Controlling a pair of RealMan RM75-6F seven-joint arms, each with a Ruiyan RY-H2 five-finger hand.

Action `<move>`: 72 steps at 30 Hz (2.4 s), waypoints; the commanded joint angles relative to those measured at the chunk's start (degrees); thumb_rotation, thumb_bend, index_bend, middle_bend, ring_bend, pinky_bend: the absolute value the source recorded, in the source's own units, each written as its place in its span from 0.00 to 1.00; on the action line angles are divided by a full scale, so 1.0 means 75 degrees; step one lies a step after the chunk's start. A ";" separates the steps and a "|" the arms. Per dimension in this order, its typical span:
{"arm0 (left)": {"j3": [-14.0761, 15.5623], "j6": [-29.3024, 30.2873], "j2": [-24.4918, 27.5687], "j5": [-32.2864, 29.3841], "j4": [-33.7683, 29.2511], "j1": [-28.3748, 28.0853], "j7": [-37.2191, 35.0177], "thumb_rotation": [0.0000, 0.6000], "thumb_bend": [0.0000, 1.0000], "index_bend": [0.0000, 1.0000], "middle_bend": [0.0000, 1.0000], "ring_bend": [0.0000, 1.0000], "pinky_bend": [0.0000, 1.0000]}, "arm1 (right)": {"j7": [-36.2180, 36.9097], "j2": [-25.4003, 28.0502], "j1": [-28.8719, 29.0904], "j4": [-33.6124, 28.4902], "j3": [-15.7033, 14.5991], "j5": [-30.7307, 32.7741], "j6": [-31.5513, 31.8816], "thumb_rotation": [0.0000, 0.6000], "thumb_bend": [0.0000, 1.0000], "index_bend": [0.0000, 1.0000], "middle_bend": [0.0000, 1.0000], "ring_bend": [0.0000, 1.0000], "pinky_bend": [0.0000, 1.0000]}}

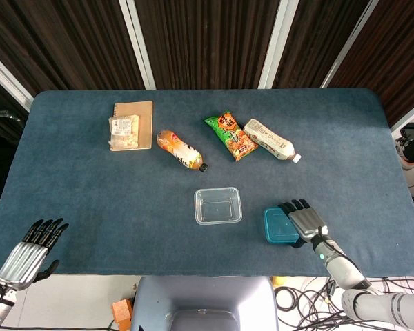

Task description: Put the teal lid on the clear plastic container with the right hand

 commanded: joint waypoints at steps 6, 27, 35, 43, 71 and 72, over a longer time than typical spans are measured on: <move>-0.0001 -0.0019 -0.0027 0.0030 0.0001 -0.0003 0.0020 1.00 0.34 0.00 0.03 0.03 0.04 | 0.0326 0.0039 -0.0241 0.0059 0.0068 -0.0539 0.0299 1.00 0.10 0.68 0.32 0.11 0.00; -0.0080 -0.0153 -0.0170 -0.0064 0.0265 -0.0054 -0.0199 1.00 0.35 0.00 0.03 0.03 0.04 | 0.1228 0.0750 0.0791 -0.1572 0.1727 -0.0121 -0.0206 1.00 0.10 0.69 0.36 0.16 0.03; -0.0107 -0.0223 -0.0190 -0.0116 0.0323 -0.0088 -0.0253 1.00 0.35 0.00 0.03 0.03 0.04 | -0.0735 -0.0498 0.2175 -0.1540 0.1757 0.2039 0.0255 1.00 0.10 0.67 0.36 0.16 0.03; -0.0141 -0.0188 -0.0110 -0.0229 0.0401 -0.0042 -0.0388 1.00 0.34 0.00 0.03 0.03 0.04 | -0.1342 -0.1160 0.2736 -0.1270 0.1684 0.2992 0.0662 1.00 0.10 0.67 0.36 0.16 0.03; -0.0141 -0.0145 -0.0078 -0.0179 0.0459 -0.0039 -0.0504 1.00 0.35 0.00 0.03 0.03 0.04 | -0.1144 -0.1576 0.2877 -0.0682 0.1523 0.3074 0.0783 1.00 0.10 0.67 0.36 0.16 0.03; -0.0140 -0.0149 -0.0076 -0.0180 0.0462 -0.0039 -0.0506 1.00 0.35 0.00 0.03 0.03 0.04 | -0.1139 -0.1594 0.2880 -0.0672 0.1526 0.3071 0.0788 1.00 0.10 0.67 0.36 0.16 0.03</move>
